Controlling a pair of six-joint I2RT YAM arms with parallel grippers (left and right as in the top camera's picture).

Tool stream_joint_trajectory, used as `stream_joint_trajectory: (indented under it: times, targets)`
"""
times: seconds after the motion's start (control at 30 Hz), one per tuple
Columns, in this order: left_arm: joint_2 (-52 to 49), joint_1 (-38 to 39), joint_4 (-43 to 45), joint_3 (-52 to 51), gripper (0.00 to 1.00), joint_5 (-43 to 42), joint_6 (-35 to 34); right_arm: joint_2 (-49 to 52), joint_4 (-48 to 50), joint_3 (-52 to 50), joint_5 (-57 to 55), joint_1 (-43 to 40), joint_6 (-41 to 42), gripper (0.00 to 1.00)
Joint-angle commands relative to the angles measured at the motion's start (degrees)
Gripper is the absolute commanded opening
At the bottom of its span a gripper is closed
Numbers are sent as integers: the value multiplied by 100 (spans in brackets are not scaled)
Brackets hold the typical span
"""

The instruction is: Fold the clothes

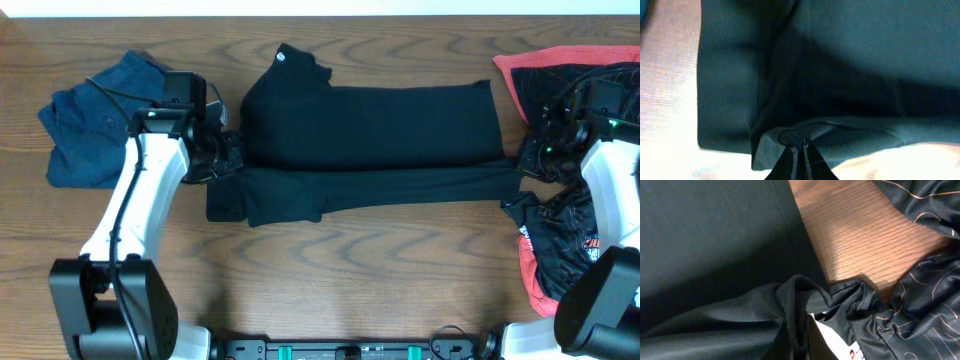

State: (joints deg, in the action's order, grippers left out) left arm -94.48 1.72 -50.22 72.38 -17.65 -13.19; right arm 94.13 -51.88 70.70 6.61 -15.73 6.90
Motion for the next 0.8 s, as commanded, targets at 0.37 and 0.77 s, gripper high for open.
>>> stream_joint_trajectory:
  times: [0.37, 0.77]
  targets:
    - [-614, -2, 881, -17, 6, 33, -216, 782, 658, -76, -85, 365, 24, 1]
    - [-636, -2, 1016, -17, 86, 31, -214, 1187, 1292, -74, -164, 376, 247, 87]
